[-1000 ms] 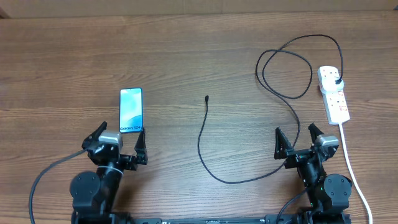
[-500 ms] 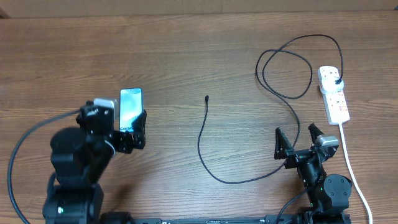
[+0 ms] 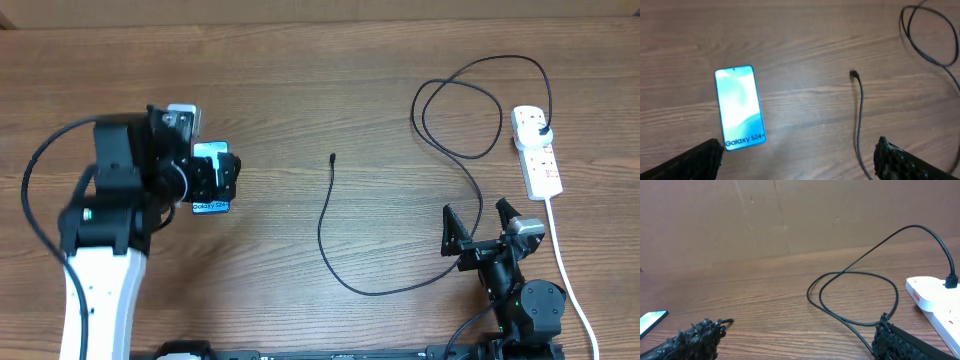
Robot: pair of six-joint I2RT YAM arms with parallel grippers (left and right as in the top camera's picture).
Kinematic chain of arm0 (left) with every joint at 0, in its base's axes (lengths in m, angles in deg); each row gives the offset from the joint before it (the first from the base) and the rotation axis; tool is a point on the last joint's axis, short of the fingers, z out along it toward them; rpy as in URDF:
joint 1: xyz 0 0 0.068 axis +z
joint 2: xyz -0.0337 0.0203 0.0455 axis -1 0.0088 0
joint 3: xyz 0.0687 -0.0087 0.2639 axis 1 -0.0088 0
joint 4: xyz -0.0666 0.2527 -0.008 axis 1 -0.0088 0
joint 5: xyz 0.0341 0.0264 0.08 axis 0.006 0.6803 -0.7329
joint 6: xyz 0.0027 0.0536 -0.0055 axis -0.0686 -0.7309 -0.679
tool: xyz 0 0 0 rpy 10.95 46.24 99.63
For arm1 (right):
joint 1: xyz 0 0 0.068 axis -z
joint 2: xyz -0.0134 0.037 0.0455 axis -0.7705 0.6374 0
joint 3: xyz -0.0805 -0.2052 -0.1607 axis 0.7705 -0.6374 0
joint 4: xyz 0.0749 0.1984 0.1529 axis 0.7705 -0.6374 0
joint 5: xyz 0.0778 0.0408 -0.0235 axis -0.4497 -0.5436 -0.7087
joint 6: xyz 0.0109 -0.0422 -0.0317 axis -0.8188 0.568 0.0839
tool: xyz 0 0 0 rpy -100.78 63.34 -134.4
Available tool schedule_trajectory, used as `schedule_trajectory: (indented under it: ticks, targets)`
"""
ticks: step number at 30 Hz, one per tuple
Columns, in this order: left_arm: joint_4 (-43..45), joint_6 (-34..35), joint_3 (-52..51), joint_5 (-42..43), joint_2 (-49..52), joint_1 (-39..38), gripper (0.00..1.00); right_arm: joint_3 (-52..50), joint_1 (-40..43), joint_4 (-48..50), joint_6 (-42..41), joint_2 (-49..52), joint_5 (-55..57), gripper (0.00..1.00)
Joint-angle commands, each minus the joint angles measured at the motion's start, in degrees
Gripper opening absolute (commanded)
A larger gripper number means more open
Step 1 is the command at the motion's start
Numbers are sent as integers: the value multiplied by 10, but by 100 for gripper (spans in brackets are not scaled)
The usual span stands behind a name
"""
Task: Plug charger to phone and switch on socket
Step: 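Move the left gripper down over the phone and close on it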
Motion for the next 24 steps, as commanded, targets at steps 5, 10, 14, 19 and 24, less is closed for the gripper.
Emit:
schedule_trajectory:
  ticks: [5,10,14,19,24]
  targets:
    - [-28,4,53,16,77,4,100,0,0,3,-1,-5,1,100]
    - [-20,4,53,17,104,4,100,0,0,3,-1,-5,1,100]
    - [-4,12,58,11,131,5,100,0,0,3,-1,-5,1,100]
    - [-119,17,225,-40,268,4,100,0,0,3,-1,-5,1,100]
    - [-176,36,320,-74,346,5,100,0,0,3,-1,-5,1,100]
